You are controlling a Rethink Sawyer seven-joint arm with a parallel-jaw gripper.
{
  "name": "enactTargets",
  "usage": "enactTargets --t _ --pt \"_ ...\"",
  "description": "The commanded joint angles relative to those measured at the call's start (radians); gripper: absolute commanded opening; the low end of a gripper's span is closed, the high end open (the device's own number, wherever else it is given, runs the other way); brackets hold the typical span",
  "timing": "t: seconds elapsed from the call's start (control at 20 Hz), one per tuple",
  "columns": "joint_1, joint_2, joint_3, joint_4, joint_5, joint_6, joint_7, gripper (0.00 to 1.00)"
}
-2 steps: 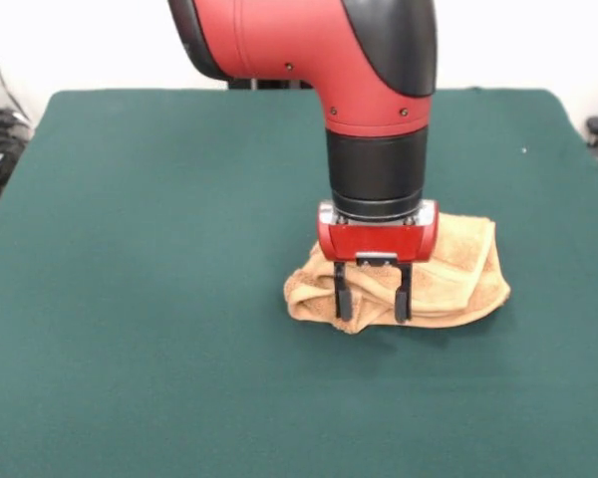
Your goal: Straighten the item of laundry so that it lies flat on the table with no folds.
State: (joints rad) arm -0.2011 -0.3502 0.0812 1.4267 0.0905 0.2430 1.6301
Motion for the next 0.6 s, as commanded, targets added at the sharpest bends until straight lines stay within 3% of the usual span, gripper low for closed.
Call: enactTargets --t 0.05,0.6 --pt "0.049 0.039 -0.023 0.002 0.001 0.089 0.152 1.0" --pt "0.113 0.044 -0.11 -0.048 -0.001 0.144 0.154 1.0"
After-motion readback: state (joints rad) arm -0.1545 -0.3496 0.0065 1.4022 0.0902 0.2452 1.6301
